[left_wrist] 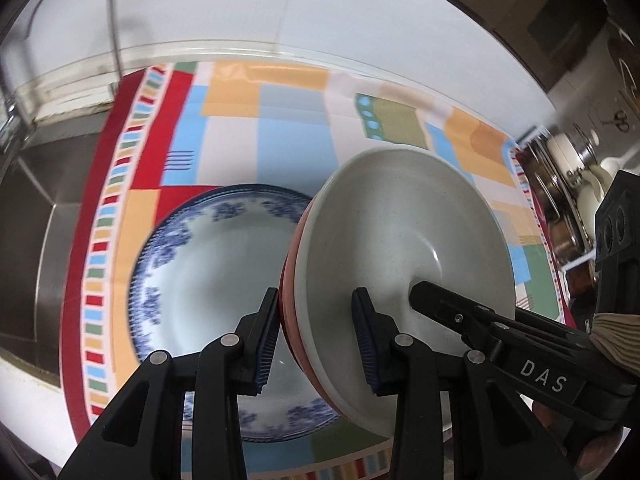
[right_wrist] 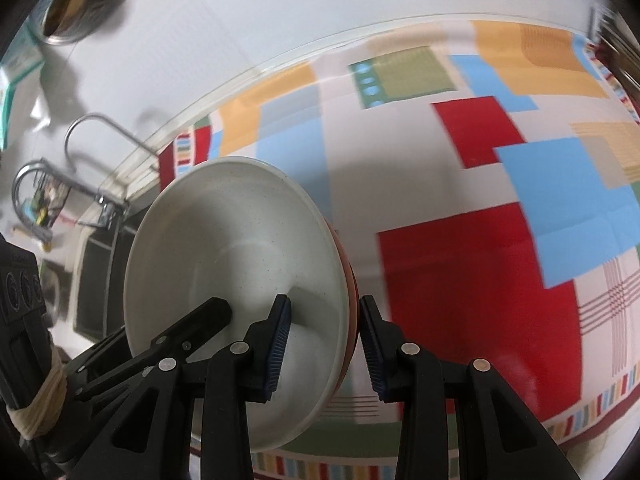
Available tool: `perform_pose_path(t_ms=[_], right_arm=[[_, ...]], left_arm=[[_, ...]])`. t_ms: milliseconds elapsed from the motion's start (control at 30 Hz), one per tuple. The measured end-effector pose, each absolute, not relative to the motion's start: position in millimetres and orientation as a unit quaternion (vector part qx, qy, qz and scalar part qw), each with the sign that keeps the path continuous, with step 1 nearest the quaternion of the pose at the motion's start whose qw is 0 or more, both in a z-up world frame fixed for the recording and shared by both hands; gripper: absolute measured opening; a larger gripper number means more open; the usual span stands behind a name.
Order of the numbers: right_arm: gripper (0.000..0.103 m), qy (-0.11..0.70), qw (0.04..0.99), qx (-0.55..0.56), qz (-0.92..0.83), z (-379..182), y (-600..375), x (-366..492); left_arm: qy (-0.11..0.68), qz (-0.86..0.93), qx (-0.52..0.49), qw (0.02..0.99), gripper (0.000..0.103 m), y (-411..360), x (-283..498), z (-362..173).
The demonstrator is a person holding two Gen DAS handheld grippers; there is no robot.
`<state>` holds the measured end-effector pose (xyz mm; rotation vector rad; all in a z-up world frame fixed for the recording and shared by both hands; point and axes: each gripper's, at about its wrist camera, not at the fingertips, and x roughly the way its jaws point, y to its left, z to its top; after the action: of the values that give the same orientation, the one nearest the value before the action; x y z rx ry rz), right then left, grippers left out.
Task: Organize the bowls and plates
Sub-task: 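Lift the nested bowls with both grippers and carry them over the blue-and-white plates, then lower the nested bowls onto the plates and open both grippers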
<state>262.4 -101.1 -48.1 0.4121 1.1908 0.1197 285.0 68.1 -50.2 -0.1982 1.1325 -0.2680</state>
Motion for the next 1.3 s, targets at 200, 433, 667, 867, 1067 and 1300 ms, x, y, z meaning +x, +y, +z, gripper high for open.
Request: perform_pose_path(t_ms=[200,433,667,867,1067,1300], right_arm=[[0.036,0.566,0.801,0.181,0.076,-53,-74,270],[0.036,0.585,0.788,0.173,0.089,-64,-50,277],[0.036,0.596,0.779,0.174,0.09,-72,-43,283],[0.036,0.595,0.78,0.172,0.088,-72,-41,285],[0.036,0.588,0.788,0.16,0.088,-71,-39,286],[0.038,0.576,0.803,0.132,0.08,-67,-33,284]], left_arm=[[0.538,-0.107,-0.107,0.829,0.035,97,281,-57],[0.552,-0.096,-0.113,0.82,0.035,115,281,-69],[0.556,-0.095,-0.114,0.818,0.035,118,283,-72],[0.555,-0.099,-0.126,0.816,0.035,122,287,-75],[0.554,-0.105,-0.13,0.816,0.035,124,288,-76],[0.535,-0.096,-0.117,0.831,0.049,129,284,-69]])
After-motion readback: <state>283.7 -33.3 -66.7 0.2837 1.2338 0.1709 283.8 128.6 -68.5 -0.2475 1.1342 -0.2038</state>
